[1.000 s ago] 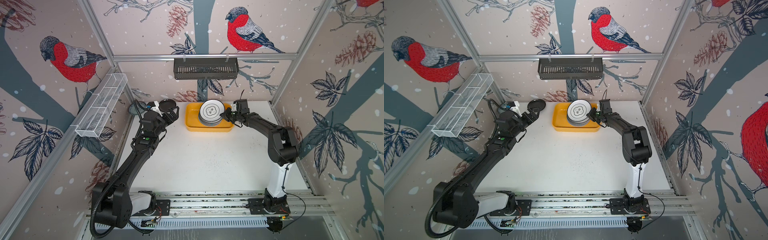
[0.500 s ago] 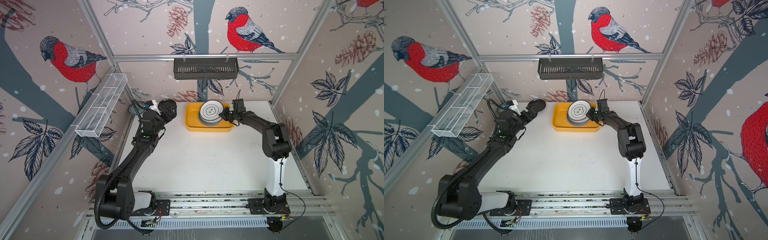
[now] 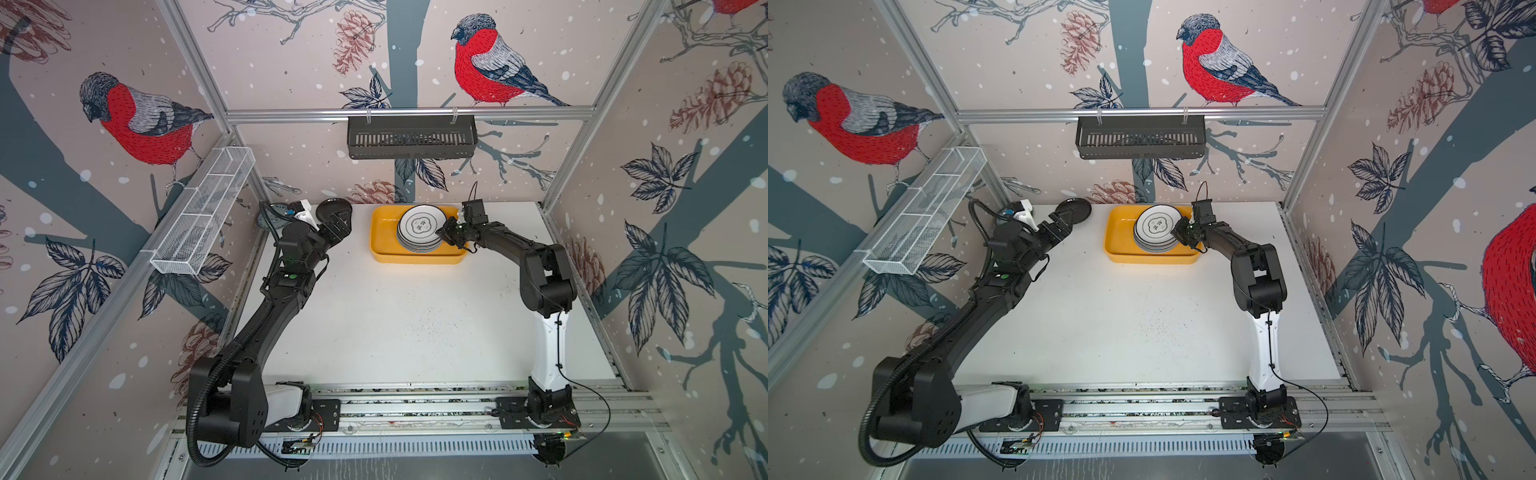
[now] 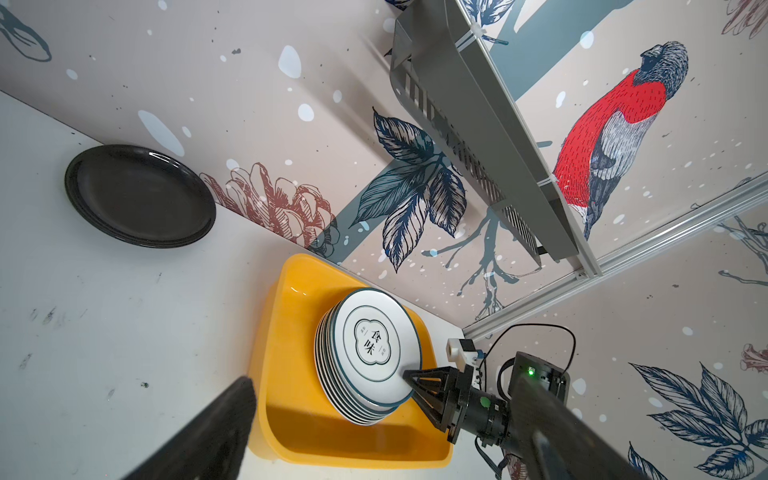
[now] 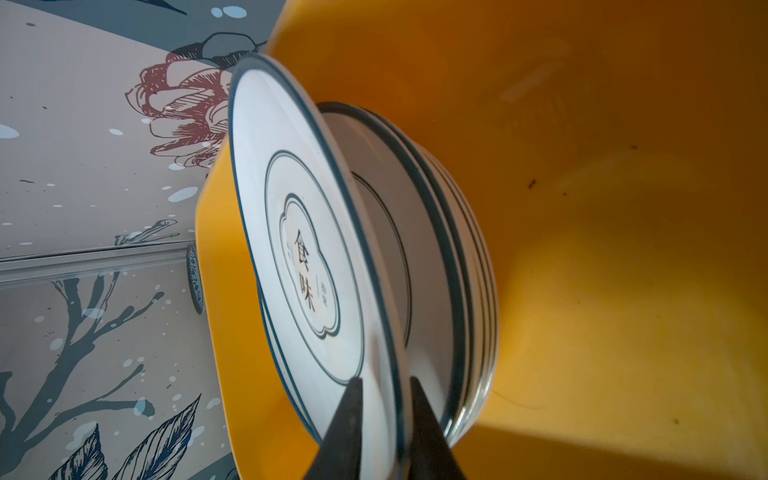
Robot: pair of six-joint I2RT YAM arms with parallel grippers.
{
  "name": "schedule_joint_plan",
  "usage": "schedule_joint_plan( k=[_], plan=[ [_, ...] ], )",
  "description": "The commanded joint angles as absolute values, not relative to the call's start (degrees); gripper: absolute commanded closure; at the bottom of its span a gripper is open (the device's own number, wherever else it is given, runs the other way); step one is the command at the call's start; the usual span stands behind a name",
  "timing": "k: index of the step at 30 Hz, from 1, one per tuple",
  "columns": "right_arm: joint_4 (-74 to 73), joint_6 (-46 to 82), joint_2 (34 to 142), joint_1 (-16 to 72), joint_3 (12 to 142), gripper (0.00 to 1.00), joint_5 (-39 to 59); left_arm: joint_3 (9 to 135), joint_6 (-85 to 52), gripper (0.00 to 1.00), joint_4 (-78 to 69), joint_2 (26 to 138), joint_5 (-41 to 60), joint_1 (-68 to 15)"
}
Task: Place the plates into the plastic bin on the countertop
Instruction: 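Lower the white plate onto the bin stack with the right gripper while the left withdraws, then open the right gripper above the stack while the left gripper grips the dark grey plate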
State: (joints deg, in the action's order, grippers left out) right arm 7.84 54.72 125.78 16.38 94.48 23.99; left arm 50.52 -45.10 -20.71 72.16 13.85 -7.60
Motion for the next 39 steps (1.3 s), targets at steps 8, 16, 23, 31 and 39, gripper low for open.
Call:
schedule_joint_plan(
  k=[8,16,23,31,39],
  plan=[
    [10.7,52.1,125.4,17.5,95.3,0.58,21.9,48.5,-45.1,0.04,-20.8,69.8,12.1,-7.2],
    [13.9,50.2,124.9,18.5,96.7,0.42,18.8,48.3,-45.1,0.04,-20.0,70.7,12.6,-7.1],
    [18.0,47.0,123.6,19.7,99.8,0.34,13.6,48.6,-44.6,0.04,-19.2,72.7,12.8,-6.6],
    [23.5,45.3,123.9,20.2,103.6,0.25,9.5,50.9,-44.2,0.04,-18.1,77.9,15.5,-4.1],
    [23.5,45.3,124.4,21.3,104.9,0.19,7.7,54.7,-43.8,0.04,-17.6,84.4,21.3,2.1]
  ],
)
